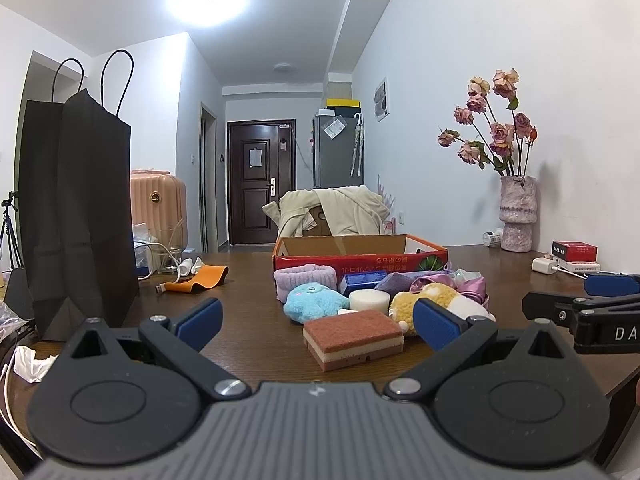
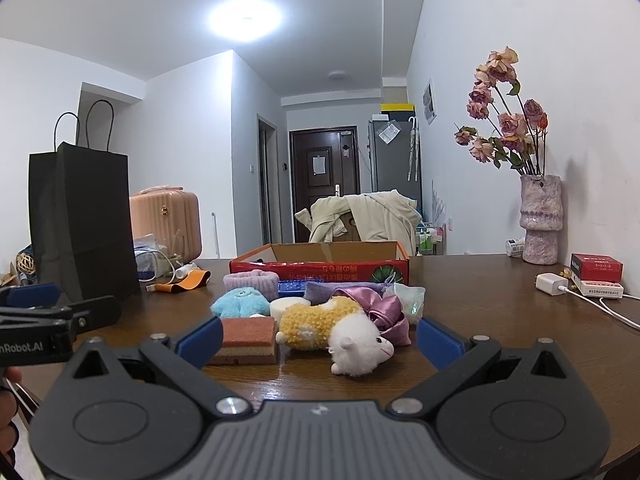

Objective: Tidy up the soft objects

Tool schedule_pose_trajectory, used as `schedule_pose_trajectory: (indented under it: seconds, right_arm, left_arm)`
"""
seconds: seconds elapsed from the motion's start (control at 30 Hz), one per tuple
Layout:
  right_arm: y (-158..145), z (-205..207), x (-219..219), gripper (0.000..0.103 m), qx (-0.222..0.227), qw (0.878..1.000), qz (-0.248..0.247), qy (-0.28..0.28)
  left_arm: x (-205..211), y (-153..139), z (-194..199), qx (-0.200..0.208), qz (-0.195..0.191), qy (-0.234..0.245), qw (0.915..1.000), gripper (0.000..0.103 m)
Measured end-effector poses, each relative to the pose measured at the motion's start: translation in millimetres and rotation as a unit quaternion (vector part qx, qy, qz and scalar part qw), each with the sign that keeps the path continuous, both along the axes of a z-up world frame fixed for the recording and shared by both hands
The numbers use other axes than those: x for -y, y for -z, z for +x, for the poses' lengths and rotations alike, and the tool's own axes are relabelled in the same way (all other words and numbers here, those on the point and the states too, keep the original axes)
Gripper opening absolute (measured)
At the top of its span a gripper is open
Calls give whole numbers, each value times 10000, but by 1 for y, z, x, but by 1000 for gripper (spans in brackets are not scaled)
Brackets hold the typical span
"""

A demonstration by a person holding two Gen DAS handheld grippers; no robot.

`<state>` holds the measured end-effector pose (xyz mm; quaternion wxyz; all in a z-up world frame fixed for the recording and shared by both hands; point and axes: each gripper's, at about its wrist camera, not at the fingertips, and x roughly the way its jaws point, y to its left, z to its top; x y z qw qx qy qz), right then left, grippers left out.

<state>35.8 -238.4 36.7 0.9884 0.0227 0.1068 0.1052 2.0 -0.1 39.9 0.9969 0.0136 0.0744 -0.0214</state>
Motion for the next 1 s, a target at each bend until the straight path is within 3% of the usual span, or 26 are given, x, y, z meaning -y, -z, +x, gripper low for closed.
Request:
schedule_pose_trajectory:
  seconds: [0.73, 0.9, 1.0]
  right_arm:
    - [8, 10, 0, 103, -68, 9999, -65, 71]
    - [10, 33, -3, 103, -245, 9997, -1, -22]
    - [11, 51, -7, 95, -458, 9987, 55, -205]
  left_arm:
    - [-1, 10, 15, -128, 82, -63, 9999, 103]
    - [-1, 20, 45, -512, 164, -49, 9985, 103]
    - [-4, 22, 62, -705, 13, 1, 9975, 103]
